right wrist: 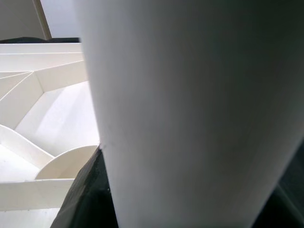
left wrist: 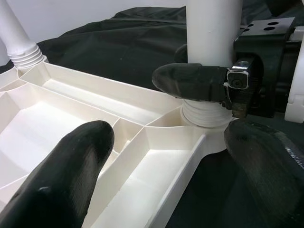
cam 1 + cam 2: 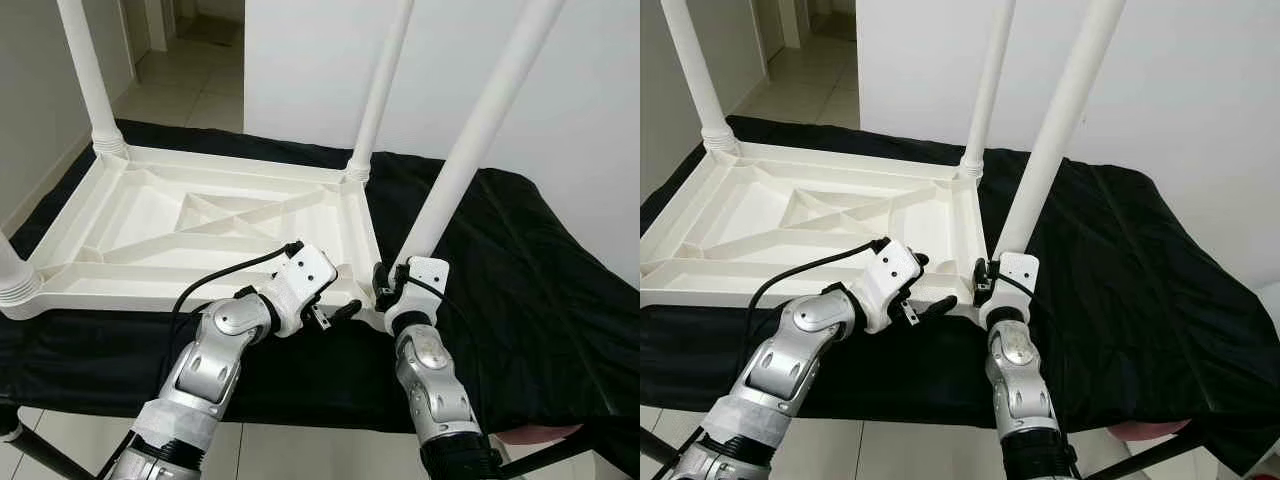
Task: Building children table
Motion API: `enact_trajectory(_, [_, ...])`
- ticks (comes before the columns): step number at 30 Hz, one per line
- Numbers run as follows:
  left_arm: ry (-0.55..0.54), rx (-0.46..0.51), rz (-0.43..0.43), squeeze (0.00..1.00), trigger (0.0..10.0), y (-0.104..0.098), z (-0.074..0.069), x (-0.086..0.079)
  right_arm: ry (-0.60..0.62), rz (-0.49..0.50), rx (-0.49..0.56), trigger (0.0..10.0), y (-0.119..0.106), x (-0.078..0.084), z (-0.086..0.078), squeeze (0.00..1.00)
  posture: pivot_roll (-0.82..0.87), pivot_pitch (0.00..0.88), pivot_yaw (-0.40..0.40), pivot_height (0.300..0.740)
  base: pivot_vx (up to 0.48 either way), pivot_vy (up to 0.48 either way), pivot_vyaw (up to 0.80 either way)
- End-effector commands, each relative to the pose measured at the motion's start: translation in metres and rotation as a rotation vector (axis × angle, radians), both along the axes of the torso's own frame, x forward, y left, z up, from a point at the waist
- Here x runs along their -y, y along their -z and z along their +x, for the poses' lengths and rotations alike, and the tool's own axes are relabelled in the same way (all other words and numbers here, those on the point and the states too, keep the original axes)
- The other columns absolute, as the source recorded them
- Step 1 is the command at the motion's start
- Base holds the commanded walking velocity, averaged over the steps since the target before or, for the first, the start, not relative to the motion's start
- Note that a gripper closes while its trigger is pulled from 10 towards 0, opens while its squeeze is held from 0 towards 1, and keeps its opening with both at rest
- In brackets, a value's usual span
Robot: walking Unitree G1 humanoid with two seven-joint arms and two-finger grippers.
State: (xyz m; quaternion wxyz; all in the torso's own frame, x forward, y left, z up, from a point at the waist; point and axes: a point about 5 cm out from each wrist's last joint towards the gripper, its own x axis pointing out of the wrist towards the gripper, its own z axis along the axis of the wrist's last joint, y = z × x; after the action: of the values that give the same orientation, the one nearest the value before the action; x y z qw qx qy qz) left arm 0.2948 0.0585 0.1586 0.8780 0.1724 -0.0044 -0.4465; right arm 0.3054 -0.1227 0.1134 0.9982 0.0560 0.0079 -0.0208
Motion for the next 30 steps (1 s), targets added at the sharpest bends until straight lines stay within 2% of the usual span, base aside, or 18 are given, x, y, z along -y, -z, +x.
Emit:
enact_trajectory(1, [-0.133, 0.053, -0.015, 0.00, 10.0, -0.002, 0.006, -0.001, -0.012, 0.010, -0.104, 10.0, 0.021, 0.006, -0.008, 1.00, -0.02, 0.000, -0.117, 0.740, 0.000, 0.000, 0.00])
enact_trajectory(5, [-0.128, 0.052, -0.016, 0.00, 10.0, -0.001, 0.005, 0.000, -0.046, 0.021, -0.024, 10.0, 0.006, 0.009, -0.009, 1.00, -0.03, 0.000, -0.119, 0.740, 0.000, 0.000, 0.00])
enact_trajectory(8, [-0.127, 0.052, -0.015, 0.00, 10.0, -0.001, 0.005, 0.000, -0.060, 0.014, -0.006, 10.0, 0.003, 0.012, -0.008, 1.00, -0.03, 0.000, -0.120, 0.740, 0.000, 0.000, 0.00])
enact_trajectory(13, [-0.122, 0.052, -0.020, 0.00, 10.0, -0.001, 0.003, -0.001, -0.099, -0.001, 0.025, 10.0, -0.004, 0.031, -0.007, 1.00, -0.02, 0.000, -0.121, 0.740, 0.000, 0.000, 0.00])
enact_trajectory(15, [-0.121, 0.053, -0.020, 0.00, 10.0, -0.001, 0.002, -0.001, -0.129, -0.017, 0.033, 10.0, -0.005, 0.037, -0.007, 1.00, -0.02, 0.000, -0.121, 0.740, 0.000, 0.000, 0.00])
enact_trajectory(17, [-0.117, 0.053, -0.016, 0.00, 10.0, -0.001, 0.002, -0.002, -0.251, -0.073, 0.048, 10.0, -0.006, 0.045, -0.007, 1.00, -0.02, 0.000, -0.117, 0.740, 0.000, 0.000, 0.00])
enact_trajectory(18, [-0.117, 0.053, -0.016, 0.00, 10.0, -0.001, 0.002, -0.002, -0.251, -0.073, 0.048, 10.0, -0.006, 0.045, -0.007, 1.00, -0.02, 0.000, -0.117, 0.740, 0.000, 0.000, 0.00])
enact_trajectory(19, [-0.116, 0.053, -0.014, 0.00, 10.0, -0.001, 0.002, -0.003, -0.293, -0.087, 0.055, 10.0, -0.006, 0.047, -0.007, 0.00, -0.02, 0.000, -0.117, 0.740, 0.000, 0.000, 0.00])
enact_trajectory(21, [-0.113, 0.054, -0.013, 0.00, 10.0, -0.001, 0.002, -0.003, -0.341, -0.107, 0.059, 10.0, -0.006, 0.047, -0.007, 0.00, -0.02, 0.000, -0.118, 0.740, 0.000, 0.000, 0.00])
enact_trajectory(23, [-0.107, 0.055, -0.012, 0.00, 10.0, -0.002, 0.002, -0.002, -0.467, -0.143, 0.081, 10.0, -0.008, 0.044, -0.005, 0.00, -0.02, 0.000, -0.111, 0.740, 0.000, 0.000, 0.00])
enact_trajectory(25, [-0.107, 0.055, -0.012, 0.00, 10.0, -0.002, 0.002, -0.002, -0.467, -0.143, 0.081, 10.0, -0.008, 0.044, -0.005, 0.00, -0.02, 0.000, -0.111, 0.740, 0.000, 0.000, 0.00])
enact_trajectory(26, [-0.098, 0.057, -0.010, 0.00, 10.0, -0.003, 0.002, -0.001, -0.576, -0.152, 0.096, 10.0, -0.011, 0.038, -0.001, 0.00, -0.01, 0.000, -0.111, 0.740, 0.000, 0.000, 0.00])
enact_trajectory(27, [-0.095, 0.058, -0.009, 0.00, 10.0, -0.003, 0.001, 0.000, -0.620, -0.156, 0.101, 10.0, -0.012, 0.034, 0.002, 0.00, -0.01, 0.000, -0.111, 0.740, 0.000, 0.000, 0.00])
enact_trajectory(30, [-0.095, 0.058, -0.009, 0.00, 10.0, -0.003, 0.001, 0.000, -0.620, -0.156, 0.101, 10.0, -0.012, 0.034, 0.002, 0.00, -0.01, 0.000, -0.111, 0.740, 0.000, 0.000, 0.00])
